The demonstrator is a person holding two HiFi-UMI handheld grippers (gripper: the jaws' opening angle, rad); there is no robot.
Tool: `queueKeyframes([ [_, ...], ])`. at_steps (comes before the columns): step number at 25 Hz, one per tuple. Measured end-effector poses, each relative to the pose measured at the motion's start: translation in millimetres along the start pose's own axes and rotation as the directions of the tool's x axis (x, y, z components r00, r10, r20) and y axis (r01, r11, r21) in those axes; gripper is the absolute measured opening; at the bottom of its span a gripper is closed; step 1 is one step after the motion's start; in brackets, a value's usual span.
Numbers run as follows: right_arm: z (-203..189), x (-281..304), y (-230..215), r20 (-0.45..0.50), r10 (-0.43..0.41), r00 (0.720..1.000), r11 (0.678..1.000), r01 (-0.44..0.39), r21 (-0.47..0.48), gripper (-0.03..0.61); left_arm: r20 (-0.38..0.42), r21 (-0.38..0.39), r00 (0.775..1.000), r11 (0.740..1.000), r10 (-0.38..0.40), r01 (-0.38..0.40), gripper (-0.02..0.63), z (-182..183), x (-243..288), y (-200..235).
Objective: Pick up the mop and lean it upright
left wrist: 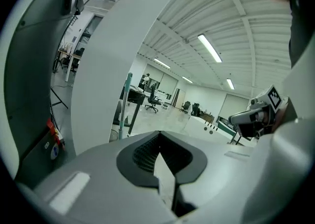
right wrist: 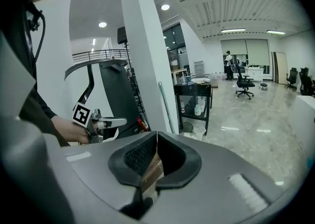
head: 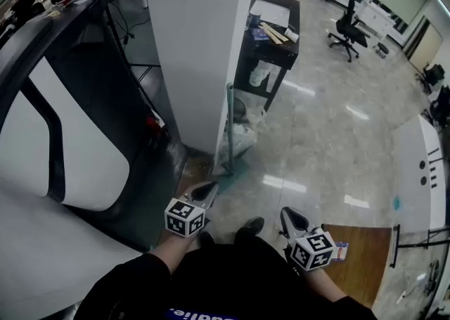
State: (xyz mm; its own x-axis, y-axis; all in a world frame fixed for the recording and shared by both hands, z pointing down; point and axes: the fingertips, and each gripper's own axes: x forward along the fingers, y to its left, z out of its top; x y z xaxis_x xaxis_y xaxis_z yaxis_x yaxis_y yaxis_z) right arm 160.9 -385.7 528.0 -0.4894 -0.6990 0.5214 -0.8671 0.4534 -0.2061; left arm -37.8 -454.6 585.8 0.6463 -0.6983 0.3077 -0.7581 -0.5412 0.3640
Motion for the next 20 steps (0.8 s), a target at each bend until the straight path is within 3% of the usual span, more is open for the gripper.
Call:
queueKeyframes([
  [8,-5.9,-27.4,26.3,0.037,0.033,0.999,0.998,-0.032,-0.045,0.005,0.010,0.001,1.000,1.000,-0.011,0.011,0.020,-17.9,-34.1,-26.5],
  [13,-25.9,-62.3,37.8,0.091,0.085,0.992,0.995,-0.079,-0.062,0.003,0.013,0.050,1.000,0.999,0.006,-0.006,0.020,-27.8,-64.4,-70.7],
  [20,-71.2,-127.0,47.6,0.140,0.143,0.980,0.989,-0.135,-0.062,0.003,0.044,0.059,0.998,0.997,0.054,-0.057,0.020,-40.0,-115.0,-147.8],
])
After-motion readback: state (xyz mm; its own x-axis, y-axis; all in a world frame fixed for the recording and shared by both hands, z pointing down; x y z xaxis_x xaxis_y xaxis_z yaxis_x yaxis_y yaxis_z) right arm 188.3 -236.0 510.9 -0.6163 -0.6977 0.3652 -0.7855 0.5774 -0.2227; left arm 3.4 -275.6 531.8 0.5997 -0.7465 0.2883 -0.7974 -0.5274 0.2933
